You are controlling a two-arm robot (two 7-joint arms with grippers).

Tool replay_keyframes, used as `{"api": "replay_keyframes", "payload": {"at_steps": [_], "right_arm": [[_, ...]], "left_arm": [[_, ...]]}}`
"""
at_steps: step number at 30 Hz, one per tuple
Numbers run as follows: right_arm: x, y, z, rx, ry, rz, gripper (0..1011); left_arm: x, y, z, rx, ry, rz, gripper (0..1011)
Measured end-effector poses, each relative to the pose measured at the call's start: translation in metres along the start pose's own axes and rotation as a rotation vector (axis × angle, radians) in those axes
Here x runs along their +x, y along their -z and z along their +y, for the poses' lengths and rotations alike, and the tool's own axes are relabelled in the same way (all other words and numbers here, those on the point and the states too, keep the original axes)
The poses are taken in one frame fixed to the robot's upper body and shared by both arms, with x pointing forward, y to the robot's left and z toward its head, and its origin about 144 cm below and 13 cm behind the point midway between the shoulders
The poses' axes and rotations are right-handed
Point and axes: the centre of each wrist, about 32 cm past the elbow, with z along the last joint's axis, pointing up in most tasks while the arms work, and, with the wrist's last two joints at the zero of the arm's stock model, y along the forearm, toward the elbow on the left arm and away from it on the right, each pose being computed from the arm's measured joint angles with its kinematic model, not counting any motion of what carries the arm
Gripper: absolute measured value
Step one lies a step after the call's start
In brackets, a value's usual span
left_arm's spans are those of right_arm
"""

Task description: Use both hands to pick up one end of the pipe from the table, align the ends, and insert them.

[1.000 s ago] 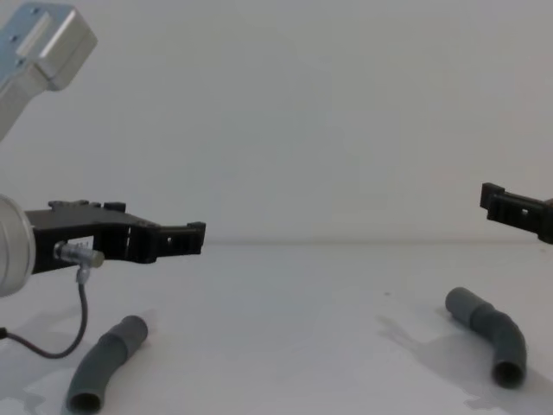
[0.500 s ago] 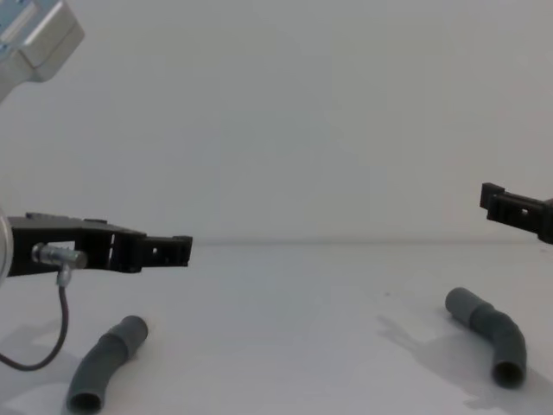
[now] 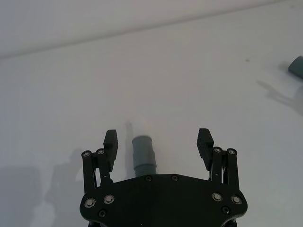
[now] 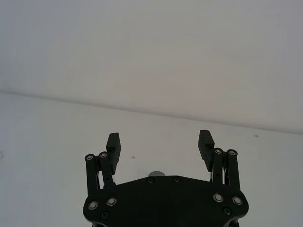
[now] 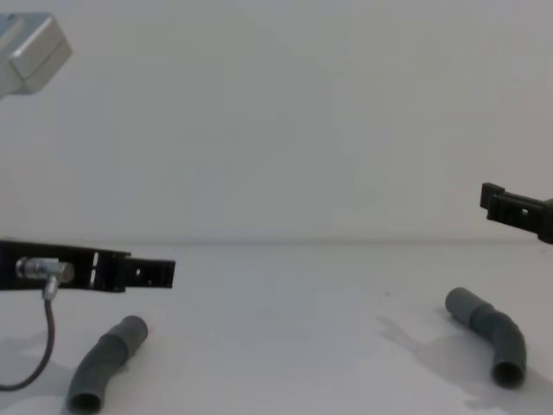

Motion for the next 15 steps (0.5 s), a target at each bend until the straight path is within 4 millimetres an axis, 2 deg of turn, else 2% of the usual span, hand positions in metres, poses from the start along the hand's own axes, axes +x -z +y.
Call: {"api": "replay_keyframes", "payload": {"at_steps": [15], "right_arm": [[0.000, 0.000, 0.000, 0.000, 0.000, 0.000, 1000]], "left_arm": [[-0.005, 0.016, 0.005, 0.075, -0.027, 0.060, 1001]]}}
